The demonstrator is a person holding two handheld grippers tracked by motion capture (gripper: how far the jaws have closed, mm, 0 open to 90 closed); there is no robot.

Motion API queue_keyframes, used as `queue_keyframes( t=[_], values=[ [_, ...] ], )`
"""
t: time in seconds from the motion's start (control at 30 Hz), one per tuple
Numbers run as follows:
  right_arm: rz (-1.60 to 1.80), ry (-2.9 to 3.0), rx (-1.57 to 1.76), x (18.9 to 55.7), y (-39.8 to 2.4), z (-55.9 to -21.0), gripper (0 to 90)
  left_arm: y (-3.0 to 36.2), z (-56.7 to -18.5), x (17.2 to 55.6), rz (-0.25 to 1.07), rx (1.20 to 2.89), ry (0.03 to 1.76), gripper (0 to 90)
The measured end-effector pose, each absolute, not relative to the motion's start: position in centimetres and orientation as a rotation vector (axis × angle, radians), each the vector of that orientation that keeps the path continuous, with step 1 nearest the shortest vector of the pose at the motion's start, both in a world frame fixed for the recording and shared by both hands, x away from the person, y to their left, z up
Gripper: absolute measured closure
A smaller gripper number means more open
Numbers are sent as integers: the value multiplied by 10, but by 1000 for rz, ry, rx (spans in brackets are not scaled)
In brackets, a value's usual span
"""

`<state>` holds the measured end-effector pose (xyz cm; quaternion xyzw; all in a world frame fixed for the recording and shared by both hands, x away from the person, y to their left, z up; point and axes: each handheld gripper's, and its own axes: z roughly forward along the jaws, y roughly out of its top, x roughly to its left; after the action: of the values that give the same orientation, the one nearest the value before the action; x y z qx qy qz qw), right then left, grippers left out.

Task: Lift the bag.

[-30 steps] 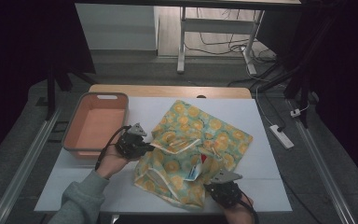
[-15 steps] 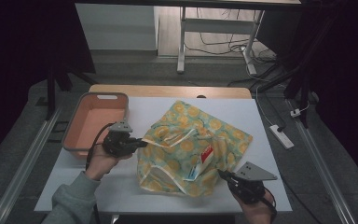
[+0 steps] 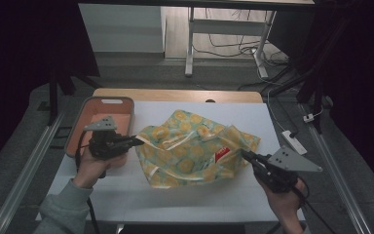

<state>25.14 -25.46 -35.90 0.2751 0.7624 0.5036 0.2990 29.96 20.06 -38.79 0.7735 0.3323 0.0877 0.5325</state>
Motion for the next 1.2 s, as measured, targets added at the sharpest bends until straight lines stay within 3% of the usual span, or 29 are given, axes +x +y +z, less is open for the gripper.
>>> queue_keyframes(
  t=[0.33,0.5,0.8,1.2],
  values=[
    [1455,1851,694,285,-265,-282,900,220,-316,293,351,1707,711,888],
    [1442,1787,743,316,-275,-264,900,211,-298,306,367,1698,694,888],
    [1342,1946,941,380,-274,-316,900,175,-349,355,298,1837,815,886],
    [1268,2152,1028,408,-256,-397,900,165,-408,375,208,1957,896,861]
  ],
)
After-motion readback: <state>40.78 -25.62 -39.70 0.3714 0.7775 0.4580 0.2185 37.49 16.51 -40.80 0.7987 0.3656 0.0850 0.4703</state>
